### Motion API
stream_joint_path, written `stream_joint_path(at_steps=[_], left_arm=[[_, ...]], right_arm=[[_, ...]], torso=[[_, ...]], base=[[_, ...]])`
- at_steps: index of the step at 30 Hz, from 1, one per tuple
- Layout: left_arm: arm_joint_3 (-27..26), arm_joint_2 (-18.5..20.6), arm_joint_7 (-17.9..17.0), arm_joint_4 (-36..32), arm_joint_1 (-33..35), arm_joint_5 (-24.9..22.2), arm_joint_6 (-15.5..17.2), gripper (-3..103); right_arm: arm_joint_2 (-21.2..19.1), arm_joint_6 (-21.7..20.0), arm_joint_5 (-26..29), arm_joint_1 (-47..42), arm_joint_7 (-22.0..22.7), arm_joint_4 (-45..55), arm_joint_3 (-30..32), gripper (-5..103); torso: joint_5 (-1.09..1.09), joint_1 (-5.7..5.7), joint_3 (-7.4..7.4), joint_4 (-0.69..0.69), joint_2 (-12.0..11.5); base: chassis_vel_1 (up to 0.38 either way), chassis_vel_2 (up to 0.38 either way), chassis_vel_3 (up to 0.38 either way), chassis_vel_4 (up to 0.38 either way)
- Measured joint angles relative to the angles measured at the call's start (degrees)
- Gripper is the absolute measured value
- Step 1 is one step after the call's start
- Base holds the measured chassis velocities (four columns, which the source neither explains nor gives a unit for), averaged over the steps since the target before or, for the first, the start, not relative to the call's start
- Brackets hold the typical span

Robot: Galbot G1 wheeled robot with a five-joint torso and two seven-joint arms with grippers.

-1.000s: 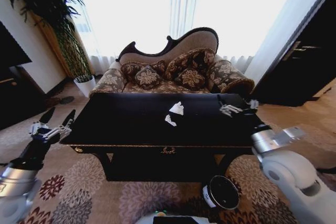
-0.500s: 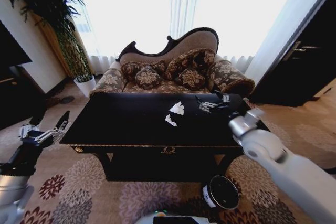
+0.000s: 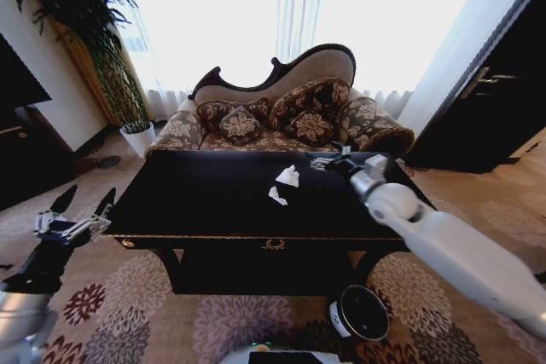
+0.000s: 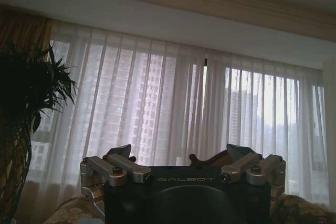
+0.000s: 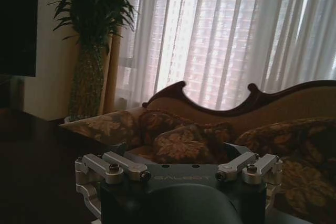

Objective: Move to the front of the table and place the trash on the table into the trash bin.

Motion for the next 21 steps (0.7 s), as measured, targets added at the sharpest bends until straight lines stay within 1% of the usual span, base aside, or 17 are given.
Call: stream_joint_path(at_steps=[1,4,5,8,12,14,15,18,21], left_arm=[[-0.23,-0.08,0.0,-0.02,0.16,0.01,-0.03,100],[-1.39,-0.31,0.01,-0.09,1.01,0.06,-0.15,100],[-1.39,-0.31,0.01,-0.09,1.01,0.06,-0.15,100],[-1.21,-0.86,0.02,-0.11,1.1,0.6,-0.19,100],[-0.16,-1.53,0.07,0.08,0.84,1.64,-0.46,100],[0.61,-1.81,0.14,0.72,0.42,2.58,-0.93,100],[0.61,-1.81,0.14,0.72,0.42,2.58,-0.93,100],[1.3,-1.82,0.23,1.67,-0.32,3.45,-1.39,100],[1.61,-1.91,0.24,1.99,-0.62,3.84,-1.53,100]], right_arm=[[0.58,-0.02,-0.18,0.34,-0.02,-0.19,-0.73,100],[4.17,-1.22,-1.98,1.87,-0.02,-1.43,-3.22,100],[4.17,-1.22,-1.98,1.87,-0.02,-1.43,-3.22,100],[6.56,-1.67,-5.85,3.11,-1.35,-3.38,-5.23,100],[6.26,-2.22,-5.26,4.2,-2.75,-4.62,-7.51,100],[5.32,-3.43,-3.85,6.07,-4.17,-5.74,-9.49,100],[5.32,-3.43,-3.85,6.07,-4.17,-5.74,-9.49,100],[4.78,-5.39,-3.74,9.31,-6.88,-7.45,-11.58,100],[4.8,-6.07,-3.56,10.89,-7.68,-8.31,-12.49,100]], torso=[[0.0,0.0,0.0,0.0,0.0],[-0.02,0.0,0.0,0.0,0.0],[-0.02,0.0,0.0,0.0,0.0],[-0.01,0.0,0.0,0.02,0.0],[0.0,0.0,0.0,0.0,0.0],[0.0,0.0,0.0,0.0,0.0],[0.0,0.0,0.0,0.0,0.0],[-0.01,0.0,0.0,-0.01,0.0],[-0.01,0.0,0.0,0.0,0.0]], base=[[0.0,0.0,0.0,0.0],[0.0,0.0,0.0,0.0],[0.0,0.0,0.0,0.0],[0.0,0.0,0.0,0.0],[0.0,0.0,0.0,0.0],[0.0,0.0,0.0,0.0],[0.0,0.0,0.0,0.0],[0.0,0.0,0.0,0.0],[0.0,0.0,0.0,0.0]])
